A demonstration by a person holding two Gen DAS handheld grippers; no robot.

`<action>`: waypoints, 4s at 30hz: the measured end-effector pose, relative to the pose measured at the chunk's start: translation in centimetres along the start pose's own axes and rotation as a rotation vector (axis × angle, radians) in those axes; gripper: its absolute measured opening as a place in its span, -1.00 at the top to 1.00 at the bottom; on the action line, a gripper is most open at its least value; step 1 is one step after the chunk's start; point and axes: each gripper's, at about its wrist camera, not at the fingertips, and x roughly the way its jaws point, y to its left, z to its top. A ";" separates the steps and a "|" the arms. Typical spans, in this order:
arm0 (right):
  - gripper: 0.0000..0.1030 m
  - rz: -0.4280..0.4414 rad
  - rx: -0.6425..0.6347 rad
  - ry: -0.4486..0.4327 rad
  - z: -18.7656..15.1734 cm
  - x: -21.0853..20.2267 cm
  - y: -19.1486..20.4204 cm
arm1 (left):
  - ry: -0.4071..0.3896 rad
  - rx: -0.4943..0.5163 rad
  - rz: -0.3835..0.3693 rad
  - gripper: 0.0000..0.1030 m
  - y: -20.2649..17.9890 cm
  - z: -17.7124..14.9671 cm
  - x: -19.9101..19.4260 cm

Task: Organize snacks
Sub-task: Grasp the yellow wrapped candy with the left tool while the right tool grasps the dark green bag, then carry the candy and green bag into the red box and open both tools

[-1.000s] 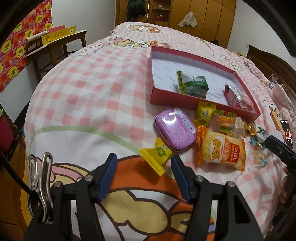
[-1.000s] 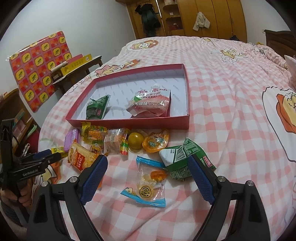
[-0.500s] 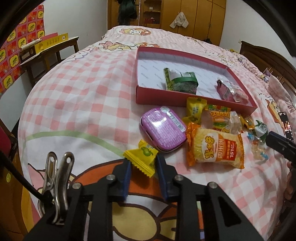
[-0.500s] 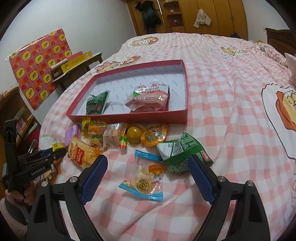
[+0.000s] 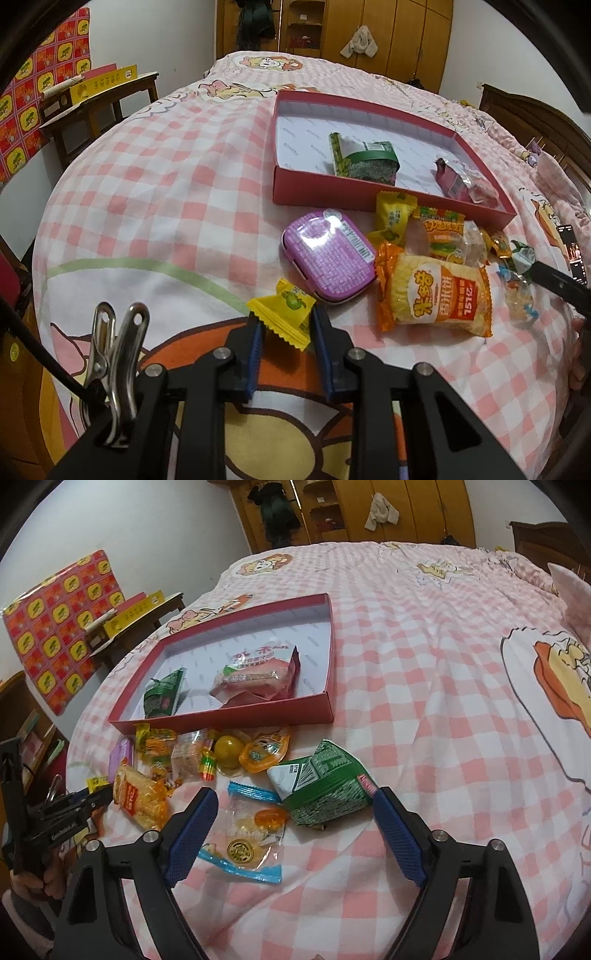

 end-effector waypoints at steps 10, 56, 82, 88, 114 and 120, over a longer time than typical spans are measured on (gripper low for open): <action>-0.45 0.040 0.060 0.035 -0.5 2.3 -1.0 | -0.001 0.002 0.000 0.48 -0.2 -0.1 0.4; 0.90 0.065 0.021 -0.140 -0.3 -2.4 0.4 | -0.119 -0.022 -0.045 0.52 -1.3 1.2 -5.2; -0.37 -0.001 0.103 0.001 1.0 0.8 -1.8 | -0.087 -0.037 -0.065 0.52 -1.1 1.2 -3.8; -0.23 0.052 0.143 0.029 1.7 2.3 -1.6 | -0.081 -0.036 -0.065 0.52 -1.1 1.3 -3.5; 0.15 0.053 0.081 -0.092 3.1 -0.8 -0.6 | -0.157 -0.016 -0.061 0.52 -1.8 9.4 -0.4; 0.15 0.051 0.066 -0.105 3.9 -0.8 -0.2 | -0.128 -0.011 -0.058 0.52 -2.1 10.1 1.6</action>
